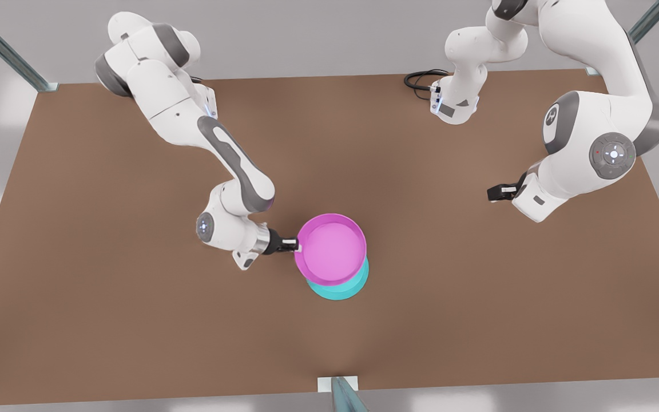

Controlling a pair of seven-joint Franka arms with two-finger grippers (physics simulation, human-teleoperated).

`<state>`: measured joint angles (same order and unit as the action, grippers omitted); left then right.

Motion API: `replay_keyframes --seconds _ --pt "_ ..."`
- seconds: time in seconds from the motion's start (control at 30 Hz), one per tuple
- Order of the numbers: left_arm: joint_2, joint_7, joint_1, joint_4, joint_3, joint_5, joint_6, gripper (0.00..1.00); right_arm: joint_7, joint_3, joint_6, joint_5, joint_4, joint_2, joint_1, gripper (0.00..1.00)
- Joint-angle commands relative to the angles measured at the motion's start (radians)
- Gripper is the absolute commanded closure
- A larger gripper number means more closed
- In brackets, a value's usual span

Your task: Flip the blue plate over with the left arm, and stack the pink plate on top of the blue plate with the right arm

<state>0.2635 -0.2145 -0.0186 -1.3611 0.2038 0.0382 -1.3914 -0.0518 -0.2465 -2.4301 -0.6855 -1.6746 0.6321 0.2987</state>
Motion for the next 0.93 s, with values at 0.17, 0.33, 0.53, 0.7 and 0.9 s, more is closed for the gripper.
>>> replay_keyframes --seconds 0.17,0.33,0.53,0.7,0.9 --pt "-0.001 0.043 0.000 0.014 0.002 0.000 0.003 0.00 -0.289 0.019 -0.073 0.009 -0.001 0.020 0.036 0.79" --pt "-0.001 0.043 0.002 0.014 0.005 -0.001 0.005 0.00 -0.290 0.019 -0.070 0.011 -0.004 0.020 0.030 0.00" --pt "0.008 0.049 -0.001 0.016 0.003 0.000 0.000 0.00 -0.284 0.065 0.145 0.021 -0.002 -0.074 -0.082 0.00" --pt "0.017 0.057 -0.001 0.036 0.003 -0.001 0.000 0.00 0.079 0.194 1.224 1.003 0.575 -0.221 -0.331 0.00" --pt "0.025 0.052 -0.001 0.037 0.002 0.000 0.000 0.00 0.095 0.141 1.223 0.959 0.386 -0.545 -0.337 0.00"
